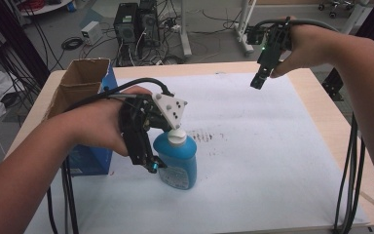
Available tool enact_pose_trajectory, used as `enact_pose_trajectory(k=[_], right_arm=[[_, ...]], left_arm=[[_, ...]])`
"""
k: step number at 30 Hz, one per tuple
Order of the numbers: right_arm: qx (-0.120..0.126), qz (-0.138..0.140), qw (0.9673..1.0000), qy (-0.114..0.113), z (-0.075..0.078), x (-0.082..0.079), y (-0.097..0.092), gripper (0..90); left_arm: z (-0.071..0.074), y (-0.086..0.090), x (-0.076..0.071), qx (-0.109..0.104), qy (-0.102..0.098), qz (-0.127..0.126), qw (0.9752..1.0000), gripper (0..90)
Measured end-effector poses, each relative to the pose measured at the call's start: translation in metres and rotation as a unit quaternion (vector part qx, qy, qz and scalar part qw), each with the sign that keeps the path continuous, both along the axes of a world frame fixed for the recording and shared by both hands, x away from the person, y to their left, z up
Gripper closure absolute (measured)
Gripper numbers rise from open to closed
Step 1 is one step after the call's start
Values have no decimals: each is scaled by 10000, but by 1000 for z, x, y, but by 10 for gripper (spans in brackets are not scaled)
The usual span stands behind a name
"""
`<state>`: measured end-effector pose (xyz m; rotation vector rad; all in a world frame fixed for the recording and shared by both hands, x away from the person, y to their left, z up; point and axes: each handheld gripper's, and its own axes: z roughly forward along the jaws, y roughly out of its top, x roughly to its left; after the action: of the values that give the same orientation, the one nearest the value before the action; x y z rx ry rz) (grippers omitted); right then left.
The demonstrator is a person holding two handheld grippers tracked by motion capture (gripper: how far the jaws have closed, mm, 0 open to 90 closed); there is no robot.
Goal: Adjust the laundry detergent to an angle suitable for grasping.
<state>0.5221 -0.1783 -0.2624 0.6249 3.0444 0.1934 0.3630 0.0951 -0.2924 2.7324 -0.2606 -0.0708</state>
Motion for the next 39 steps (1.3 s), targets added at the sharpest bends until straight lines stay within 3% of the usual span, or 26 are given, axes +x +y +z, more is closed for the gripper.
enact_pose_trajectory(k=[8, 11, 15, 22, 34, 39], right_arm=[[23, 56, 10000, 1, -1, 0, 5, 13], [49, 65, 10000, -17, 0, 0, 6, 13], [94, 89, 9999, -19, 1, -1, 9, 13], [34, 199, 9998, -43, 1, -5, 12, 13], [24, 430, 9990, -119, 6, -16, 16, 13], [0, 432, 9990, -122, 7, -20, 15, 13]], left_arm=[[7, 10, 1, 218, -189, 173, 9994, 133], [10, 13, 1, 290, -177, 261, 9991, 122], [16, 18, 1, 455, -214, 355, 9981, 122], [15, 24, 1, 765, -240, 507, 9955, 89], [28, 31, 0, 1244, -246, 703, 9894, 55], [35, 36, -1, 1497, -329, 854, 9845, 17]])
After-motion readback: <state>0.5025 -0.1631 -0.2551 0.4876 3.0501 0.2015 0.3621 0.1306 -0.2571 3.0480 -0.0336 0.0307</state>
